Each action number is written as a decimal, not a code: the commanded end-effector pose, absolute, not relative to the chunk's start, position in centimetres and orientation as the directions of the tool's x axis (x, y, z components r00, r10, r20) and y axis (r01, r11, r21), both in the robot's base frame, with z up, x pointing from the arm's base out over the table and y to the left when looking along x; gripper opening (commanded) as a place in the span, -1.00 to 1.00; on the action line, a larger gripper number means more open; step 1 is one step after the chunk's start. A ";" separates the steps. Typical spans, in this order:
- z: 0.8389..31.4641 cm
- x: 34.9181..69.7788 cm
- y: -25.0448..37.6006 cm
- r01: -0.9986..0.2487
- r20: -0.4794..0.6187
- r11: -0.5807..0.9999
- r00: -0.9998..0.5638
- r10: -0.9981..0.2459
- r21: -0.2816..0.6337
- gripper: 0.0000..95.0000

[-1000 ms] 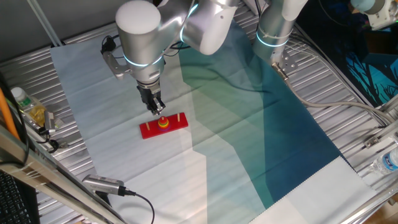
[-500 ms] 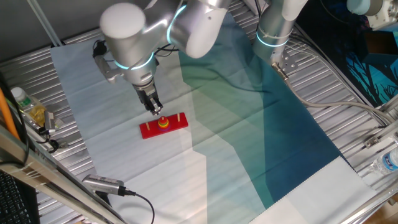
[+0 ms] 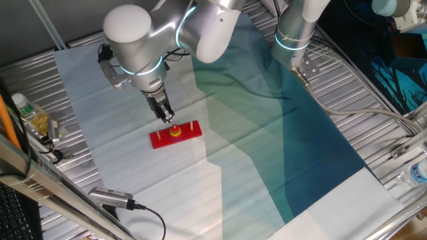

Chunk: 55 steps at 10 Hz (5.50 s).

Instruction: Take out one Hanoi block and throw it aside

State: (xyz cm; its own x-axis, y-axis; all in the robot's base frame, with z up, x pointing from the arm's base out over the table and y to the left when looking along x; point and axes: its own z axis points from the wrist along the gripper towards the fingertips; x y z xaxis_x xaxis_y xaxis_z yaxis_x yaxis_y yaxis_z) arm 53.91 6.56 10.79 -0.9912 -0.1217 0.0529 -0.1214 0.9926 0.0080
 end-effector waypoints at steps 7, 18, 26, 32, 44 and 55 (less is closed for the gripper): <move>10.8 54.1 6.7 -0.116 0.054 0.993 -0.992 -0.117 0.028 -0.20; 9.8 54.4 7.1 -0.088 0.051 0.996 -0.995 -0.089 0.030 -0.20; 9.6 54.4 7.1 -0.085 0.048 0.996 -0.995 -0.087 0.029 -0.20; 9.6 54.4 7.1 -0.070 0.040 0.997 -0.997 -0.071 0.023 -0.20; 9.6 54.4 7.1 -0.078 0.057 0.997 -0.995 -0.079 0.022 -0.60; 9.2 54.1 7.2 -0.062 0.056 0.996 -0.996 -0.066 0.071 0.20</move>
State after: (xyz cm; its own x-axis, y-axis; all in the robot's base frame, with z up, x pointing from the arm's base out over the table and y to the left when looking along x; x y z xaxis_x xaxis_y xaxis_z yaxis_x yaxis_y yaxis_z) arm 54.08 7.27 9.21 -0.9963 -0.0654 0.0562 -0.0612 0.9954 0.0738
